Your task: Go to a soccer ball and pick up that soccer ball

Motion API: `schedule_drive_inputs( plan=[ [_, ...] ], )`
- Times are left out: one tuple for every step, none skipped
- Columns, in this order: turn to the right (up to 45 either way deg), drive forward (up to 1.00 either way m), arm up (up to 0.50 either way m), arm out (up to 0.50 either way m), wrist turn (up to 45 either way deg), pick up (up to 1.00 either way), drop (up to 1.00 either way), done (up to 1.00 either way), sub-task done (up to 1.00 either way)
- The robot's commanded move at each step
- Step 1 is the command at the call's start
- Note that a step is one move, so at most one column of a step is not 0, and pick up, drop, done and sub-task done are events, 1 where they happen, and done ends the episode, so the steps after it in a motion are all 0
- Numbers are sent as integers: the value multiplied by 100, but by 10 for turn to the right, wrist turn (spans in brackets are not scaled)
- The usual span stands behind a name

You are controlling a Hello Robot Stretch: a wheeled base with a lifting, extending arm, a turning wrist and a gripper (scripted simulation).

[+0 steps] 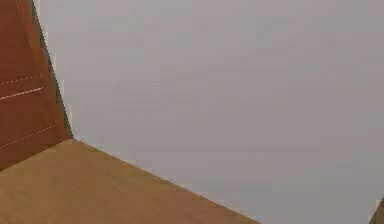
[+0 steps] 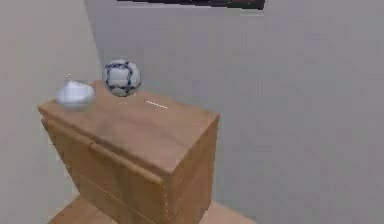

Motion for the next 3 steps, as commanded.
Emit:
schedule_drive_inputs(
  plan=[
    [-450,0,0,0,0,0,0,0,0],
    [-450,0,0,0,0,0,0,0,0],
    [-240,0,0,0,0,0,0,0,0]
  ],
)
